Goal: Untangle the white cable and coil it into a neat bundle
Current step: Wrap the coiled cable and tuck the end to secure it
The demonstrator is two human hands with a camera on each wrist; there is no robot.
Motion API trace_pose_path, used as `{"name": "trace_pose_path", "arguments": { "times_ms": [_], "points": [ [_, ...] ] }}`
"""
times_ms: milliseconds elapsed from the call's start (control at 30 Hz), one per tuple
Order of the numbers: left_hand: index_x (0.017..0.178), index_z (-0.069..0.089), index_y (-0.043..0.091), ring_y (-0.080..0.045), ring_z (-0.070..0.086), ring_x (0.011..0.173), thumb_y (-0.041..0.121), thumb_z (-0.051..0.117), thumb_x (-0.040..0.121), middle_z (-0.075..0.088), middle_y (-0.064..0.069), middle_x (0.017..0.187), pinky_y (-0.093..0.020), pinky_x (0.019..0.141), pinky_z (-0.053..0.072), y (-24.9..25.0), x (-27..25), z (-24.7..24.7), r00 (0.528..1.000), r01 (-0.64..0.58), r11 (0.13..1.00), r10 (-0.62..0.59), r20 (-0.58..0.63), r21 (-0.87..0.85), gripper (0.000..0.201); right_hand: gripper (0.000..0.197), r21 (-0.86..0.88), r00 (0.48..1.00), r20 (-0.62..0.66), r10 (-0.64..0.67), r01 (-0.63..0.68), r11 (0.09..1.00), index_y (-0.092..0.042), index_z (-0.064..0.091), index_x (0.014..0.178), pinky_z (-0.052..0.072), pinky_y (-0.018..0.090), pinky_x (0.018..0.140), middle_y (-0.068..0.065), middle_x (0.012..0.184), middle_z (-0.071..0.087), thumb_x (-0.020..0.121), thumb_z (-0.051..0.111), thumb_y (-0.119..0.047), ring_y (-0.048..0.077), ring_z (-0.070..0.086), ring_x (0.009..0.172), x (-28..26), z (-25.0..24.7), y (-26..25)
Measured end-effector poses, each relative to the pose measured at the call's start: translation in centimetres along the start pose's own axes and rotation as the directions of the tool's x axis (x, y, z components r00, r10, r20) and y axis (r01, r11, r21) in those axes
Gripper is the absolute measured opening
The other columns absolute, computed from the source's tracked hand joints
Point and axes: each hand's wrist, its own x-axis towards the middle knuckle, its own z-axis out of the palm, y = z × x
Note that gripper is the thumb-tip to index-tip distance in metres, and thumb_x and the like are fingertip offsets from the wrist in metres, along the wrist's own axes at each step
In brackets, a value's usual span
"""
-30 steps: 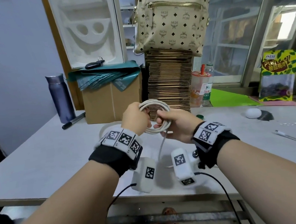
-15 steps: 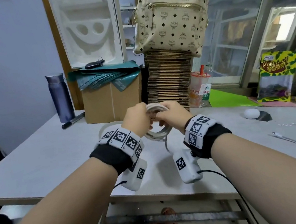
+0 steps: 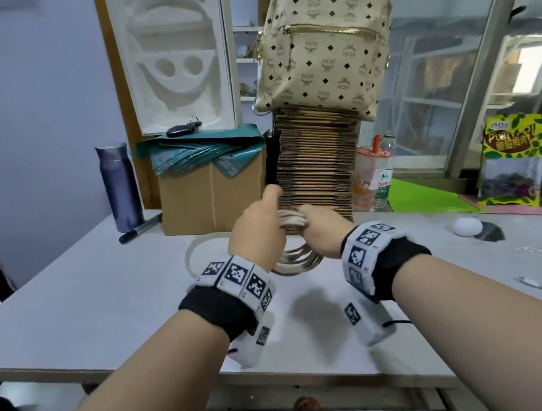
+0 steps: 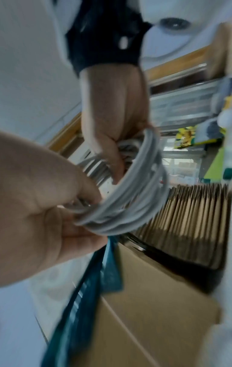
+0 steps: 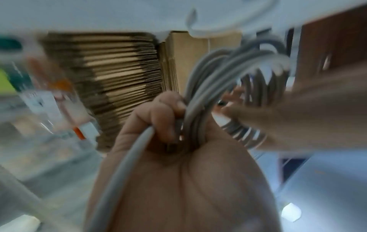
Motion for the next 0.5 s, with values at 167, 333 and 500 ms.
{"name": "trace_pose_path", "arguments": {
  "times_ms": [167, 333, 500],
  "points": [
    [0.110, 0.047, 0.005, -0.037, 0.060, 0.096, 0.001, 0.036, 0.094, 0.061, -0.018, 0.107, -0.035, 0.069, 0.037, 0.9, -0.2, 0.1, 0.986, -0.069, 0.951, 0.017, 0.169, 0.303, 0.020, 0.012, -0.162, 0.988, -0.143, -0.059, 0.035, 0.986, -0.013, 0.050, 0.102, 0.050, 0.039, 0.081, 0.010, 0.101, 0.061, 0.091, 0.049, -0.017, 0.030, 0.059, 0.095, -0.6, 0.3, 0.6],
    [0.104, 0.051, 0.003, -0.036, 0.060, 0.092, 0.002, 0.040, 0.093, 0.063, -0.020, 0.102, -0.039, 0.072, 0.047, 0.7, -0.2, 0.2, 0.986, 0.160, 0.986, -0.158, 0.060, -0.042, 0.015, 0.049, 0.475, 0.891, -0.322, 0.321, -0.142, 0.868, -0.025, 0.043, 0.115, 0.052, 0.034, 0.075, 0.000, 0.084, 0.062, 0.076, 0.071, -0.033, 0.021, 0.063, 0.078, -0.5, 0.3, 1.3],
    [0.093, 0.054, 0.010, -0.020, 0.064, 0.078, 0.002, 0.036, 0.090, 0.069, -0.004, 0.083, -0.031, 0.066, 0.051, 0.6, 0.3, 0.1, 0.930, 0.348, 0.775, -0.359, 0.086, -0.528, 0.020, 0.012, 0.555, 0.946, -0.154, 0.285, -0.156, 0.817, -0.018, 0.060, 0.083, 0.057, 0.037, 0.076, 0.007, 0.088, 0.068, 0.081, 0.064, -0.029, 0.024, 0.067, 0.079, -0.5, 0.7, 0.5]
  ]
}}
